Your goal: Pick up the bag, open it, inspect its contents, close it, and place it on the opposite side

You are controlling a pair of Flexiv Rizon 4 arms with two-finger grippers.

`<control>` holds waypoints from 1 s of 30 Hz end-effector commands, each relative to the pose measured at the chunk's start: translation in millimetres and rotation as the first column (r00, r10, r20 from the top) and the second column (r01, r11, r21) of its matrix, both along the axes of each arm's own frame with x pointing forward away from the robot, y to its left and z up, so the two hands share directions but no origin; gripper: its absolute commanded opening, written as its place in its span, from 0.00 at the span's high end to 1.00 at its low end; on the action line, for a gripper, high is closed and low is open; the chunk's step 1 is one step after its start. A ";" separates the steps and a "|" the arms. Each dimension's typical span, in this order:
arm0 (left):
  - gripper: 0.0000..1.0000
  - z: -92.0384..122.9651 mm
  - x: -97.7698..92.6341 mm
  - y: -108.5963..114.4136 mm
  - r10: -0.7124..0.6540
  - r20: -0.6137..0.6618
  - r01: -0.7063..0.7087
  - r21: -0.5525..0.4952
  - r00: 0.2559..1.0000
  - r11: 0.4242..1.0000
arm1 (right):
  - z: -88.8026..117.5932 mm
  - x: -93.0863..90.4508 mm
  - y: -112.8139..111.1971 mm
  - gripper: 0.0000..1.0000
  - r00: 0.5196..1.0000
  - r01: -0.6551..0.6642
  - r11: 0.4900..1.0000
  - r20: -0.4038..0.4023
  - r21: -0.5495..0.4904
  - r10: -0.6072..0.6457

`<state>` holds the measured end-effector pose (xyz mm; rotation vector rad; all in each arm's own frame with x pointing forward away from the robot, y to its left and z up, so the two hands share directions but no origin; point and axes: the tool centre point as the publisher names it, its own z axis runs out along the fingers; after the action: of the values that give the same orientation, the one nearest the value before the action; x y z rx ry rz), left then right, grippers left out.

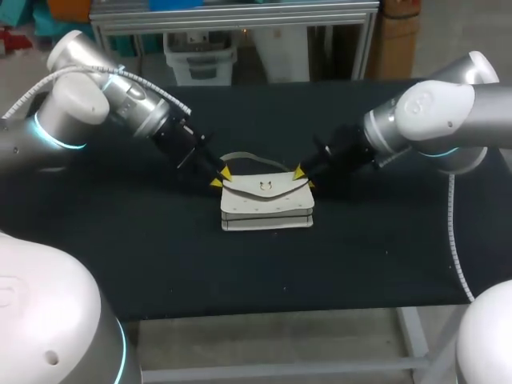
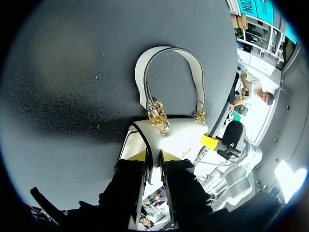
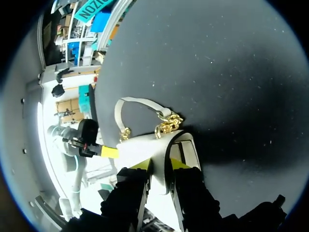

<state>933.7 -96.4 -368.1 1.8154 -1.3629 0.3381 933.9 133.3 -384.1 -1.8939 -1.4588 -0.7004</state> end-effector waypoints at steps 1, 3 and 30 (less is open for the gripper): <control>0.87 -1.3 -10.4 -4.6 0.014 0.011 -0.014 0.003 1.000 1.000 | -2.6 1.6 9.8 1.00 1.000 -0.009 1.000 0.008 -0.005 0.009; 0.75 -1.4 -12.3 -4.6 0.014 0.014 -0.014 0.004 1.000 1.000 | -3.9 2.0 8.4 1.00 1.000 -0.012 1.000 0.012 -0.003 0.012; 0.69 4.1 -28.4 -6.1 -0.021 0.187 0.030 -0.045 0.982 0.999 | 10.6 -4.2 -5.1 0.42 0.994 -0.030 0.993 0.106 0.113 0.018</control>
<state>906.9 -99.5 -364.6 1.7547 -1.4917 0.5289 930.5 131.0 -373.8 -1.7870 -1.4761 -0.8584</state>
